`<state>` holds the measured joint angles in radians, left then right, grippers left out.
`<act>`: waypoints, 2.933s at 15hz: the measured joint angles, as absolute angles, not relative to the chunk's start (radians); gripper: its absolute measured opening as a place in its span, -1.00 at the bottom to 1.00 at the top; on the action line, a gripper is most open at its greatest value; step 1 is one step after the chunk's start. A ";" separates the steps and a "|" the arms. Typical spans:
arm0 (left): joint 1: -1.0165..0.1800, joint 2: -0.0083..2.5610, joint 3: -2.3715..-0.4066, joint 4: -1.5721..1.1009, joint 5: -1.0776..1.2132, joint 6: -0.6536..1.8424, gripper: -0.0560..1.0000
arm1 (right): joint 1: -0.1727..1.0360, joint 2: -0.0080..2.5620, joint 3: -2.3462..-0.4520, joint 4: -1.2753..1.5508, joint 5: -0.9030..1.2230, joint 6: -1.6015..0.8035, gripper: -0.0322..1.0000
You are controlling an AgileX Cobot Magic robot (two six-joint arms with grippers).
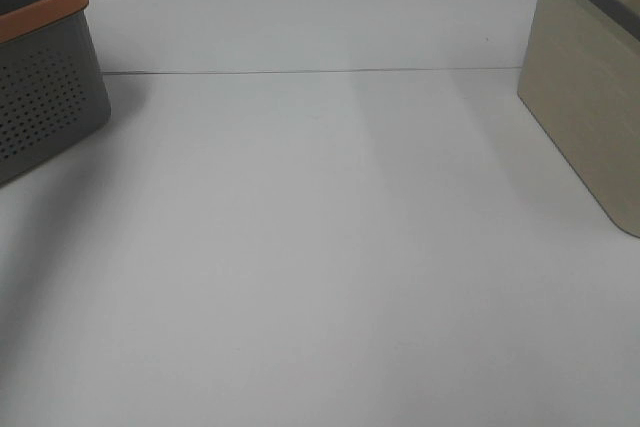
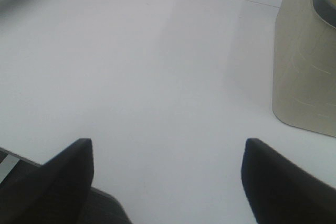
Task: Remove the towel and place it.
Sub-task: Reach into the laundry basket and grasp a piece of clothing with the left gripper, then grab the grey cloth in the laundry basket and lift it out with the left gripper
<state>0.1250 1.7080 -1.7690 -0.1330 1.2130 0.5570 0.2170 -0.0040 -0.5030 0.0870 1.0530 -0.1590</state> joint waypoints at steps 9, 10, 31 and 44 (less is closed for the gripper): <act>0.450 1.818 -1.774 -0.376 1.102 0.912 0.45 | 0.217 -0.004 -0.503 0.073 1.053 -0.131 0.54; 0.454 1.840 -1.774 -0.395 1.058 0.910 0.45 | 0.217 -0.004 -0.503 0.073 1.053 -0.131 0.54; 0.457 2.161 -1.837 -0.500 0.891 0.909 0.31 | 0.217 -0.004 -0.503 0.073 1.053 -0.130 0.54; 0.457 2.165 -1.837 -0.486 0.858 0.856 -0.89 | 0.217 -0.004 -0.503 0.073 1.053 -0.130 0.54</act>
<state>0.4570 2.1650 -1.8370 -0.4860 0.8580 0.8560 0.2170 -0.0040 -0.5030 0.0730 1.0530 -0.1300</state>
